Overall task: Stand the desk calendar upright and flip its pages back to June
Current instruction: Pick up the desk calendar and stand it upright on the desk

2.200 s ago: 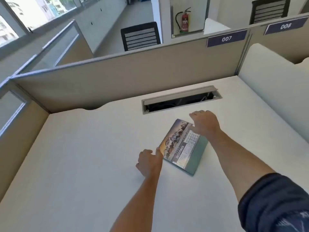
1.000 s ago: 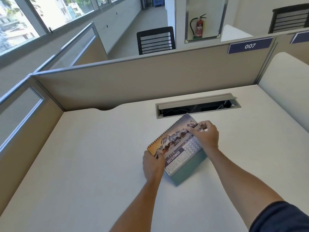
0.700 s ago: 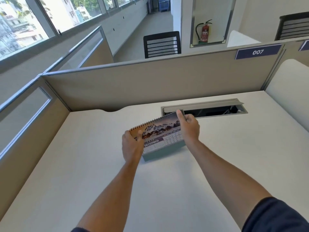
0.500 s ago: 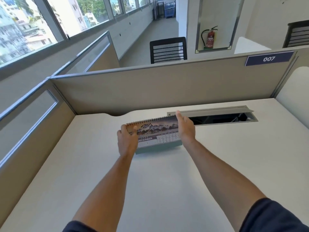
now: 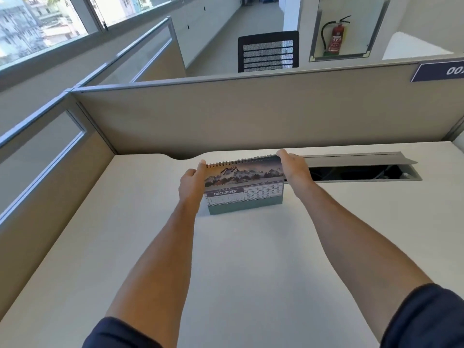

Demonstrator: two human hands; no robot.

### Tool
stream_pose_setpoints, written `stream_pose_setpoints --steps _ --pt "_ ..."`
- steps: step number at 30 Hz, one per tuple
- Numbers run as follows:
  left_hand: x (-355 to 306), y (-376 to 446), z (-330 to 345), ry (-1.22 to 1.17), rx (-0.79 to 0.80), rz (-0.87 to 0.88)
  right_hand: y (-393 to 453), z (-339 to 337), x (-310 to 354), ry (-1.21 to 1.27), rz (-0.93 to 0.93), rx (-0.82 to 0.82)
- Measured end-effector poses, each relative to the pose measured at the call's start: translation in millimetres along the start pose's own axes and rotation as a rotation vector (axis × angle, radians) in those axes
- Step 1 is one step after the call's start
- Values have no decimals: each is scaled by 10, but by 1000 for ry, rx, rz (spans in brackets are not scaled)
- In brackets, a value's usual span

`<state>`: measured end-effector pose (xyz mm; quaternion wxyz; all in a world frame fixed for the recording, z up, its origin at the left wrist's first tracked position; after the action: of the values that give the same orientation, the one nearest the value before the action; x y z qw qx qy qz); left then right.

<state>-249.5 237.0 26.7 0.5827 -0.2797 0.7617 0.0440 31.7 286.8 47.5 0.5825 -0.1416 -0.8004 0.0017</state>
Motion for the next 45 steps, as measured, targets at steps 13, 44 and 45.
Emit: stream_pose_setpoints --steps 13,44,45 --pt "-84 -161 8 234 -87 -8 -107 -165 26 -267 -152 -164" --pt "-50 -501 72 414 -36 231 -99 -97 174 -186 -34 -122" --pt "-52 -503 74 412 -39 228 -94 -94 174 -169 -33 -118"
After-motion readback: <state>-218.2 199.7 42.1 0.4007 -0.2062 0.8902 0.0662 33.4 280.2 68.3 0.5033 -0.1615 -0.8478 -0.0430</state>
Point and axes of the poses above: each hand's wrist, its own y-axis towards the middle knuckle, its own z-axis out of the palm, x = y × z, the point moved 4 cm from there along y, towards the middle knuckle, and after that the axes turned 1 degree about -z, right-handed, at the moved point
